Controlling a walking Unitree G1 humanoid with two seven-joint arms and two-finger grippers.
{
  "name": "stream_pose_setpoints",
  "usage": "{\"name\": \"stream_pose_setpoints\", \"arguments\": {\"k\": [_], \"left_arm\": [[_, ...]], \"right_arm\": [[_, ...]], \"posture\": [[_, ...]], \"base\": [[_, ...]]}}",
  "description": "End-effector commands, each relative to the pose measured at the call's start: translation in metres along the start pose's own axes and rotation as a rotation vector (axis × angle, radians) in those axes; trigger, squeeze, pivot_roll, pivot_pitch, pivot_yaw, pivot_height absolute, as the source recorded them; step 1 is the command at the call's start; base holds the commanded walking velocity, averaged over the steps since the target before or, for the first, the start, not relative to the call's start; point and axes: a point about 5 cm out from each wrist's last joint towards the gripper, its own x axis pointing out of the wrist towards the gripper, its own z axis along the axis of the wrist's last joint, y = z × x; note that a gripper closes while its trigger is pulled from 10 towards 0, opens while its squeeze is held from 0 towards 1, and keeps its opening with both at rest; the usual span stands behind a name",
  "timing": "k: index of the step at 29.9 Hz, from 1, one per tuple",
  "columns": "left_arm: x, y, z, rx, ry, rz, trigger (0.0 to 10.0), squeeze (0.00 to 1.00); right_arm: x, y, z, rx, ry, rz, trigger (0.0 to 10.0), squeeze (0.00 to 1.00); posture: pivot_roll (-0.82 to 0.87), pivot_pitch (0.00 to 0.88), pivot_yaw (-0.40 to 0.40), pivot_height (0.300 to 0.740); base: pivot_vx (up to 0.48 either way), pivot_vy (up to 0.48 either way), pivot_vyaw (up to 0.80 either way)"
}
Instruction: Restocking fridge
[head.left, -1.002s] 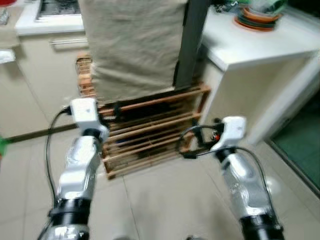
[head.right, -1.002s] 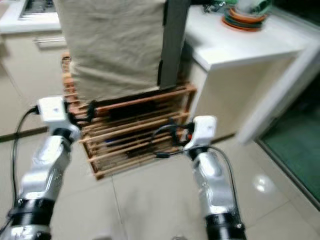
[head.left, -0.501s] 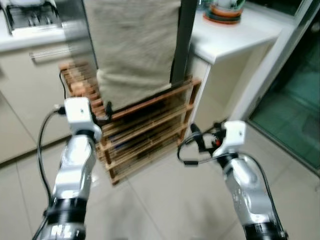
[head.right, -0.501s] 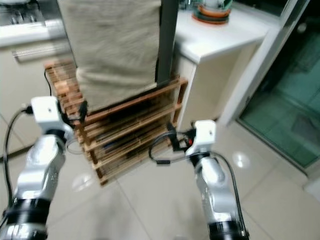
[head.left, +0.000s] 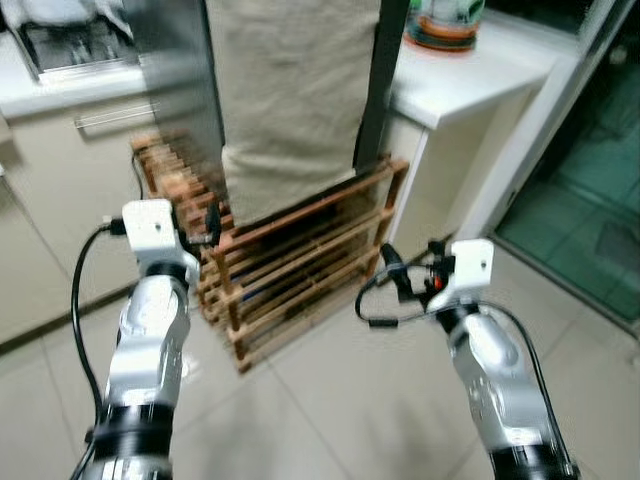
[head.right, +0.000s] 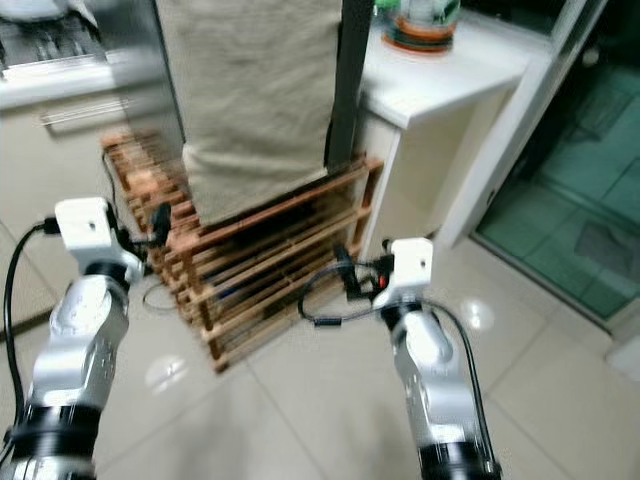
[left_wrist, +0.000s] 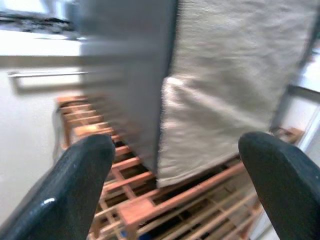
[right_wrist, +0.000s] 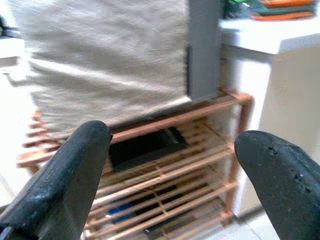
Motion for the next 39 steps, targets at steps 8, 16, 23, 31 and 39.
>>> {"name": "stream_pose_setpoints", "arguments": {"k": [8, 16, 23, 31, 39], "left_arm": [[-0.001, -0.002, 0.003, 0.021, -0.005, -0.019, 10.0, 0.0], [0.004, -0.005, 0.01, 0.064, -0.036, -0.043, 10.0, 0.0], [0.007, -0.005, 0.014, 0.063, -0.053, -0.045, 10.0, 0.0], [0.006, -0.027, 0.04, 0.064, -0.179, -0.172, 10.0, 0.0], [0.011, -0.041, 0.051, 0.022, -0.212, -0.227, 10.0, 0.0]], "right_arm": [[0.006, -0.005, 0.005, -0.006, -0.018, -0.026, 10.0, 0.0], [0.008, -0.005, 0.004, -0.002, -0.018, -0.039, 10.0, 0.0], [0.01, -0.009, 0.009, -0.01, -0.046, -0.062, 10.0, 0.0], [0.008, -0.015, 0.045, -0.131, -0.243, -0.172, 10.0, 0.0], [0.012, -0.01, 0.039, -0.109, -0.222, -0.151, 10.0, 0.0]], "posture": [[-0.04, 0.0, -0.014, 0.74], [-0.04, 0.0, -0.005, 0.74], [-0.03, 0.0, -0.003, 0.74], [-0.03, 0.0, -0.006, 0.74], [-0.04, 0.0, -0.005, 0.74]], "base": [[0.0, 0.48, -0.74], [0.192, 0.406, -0.73], [0.207, 0.401, -0.73], [0.204, 0.18, -0.72], [0.156, 0.0, -0.07]]}}
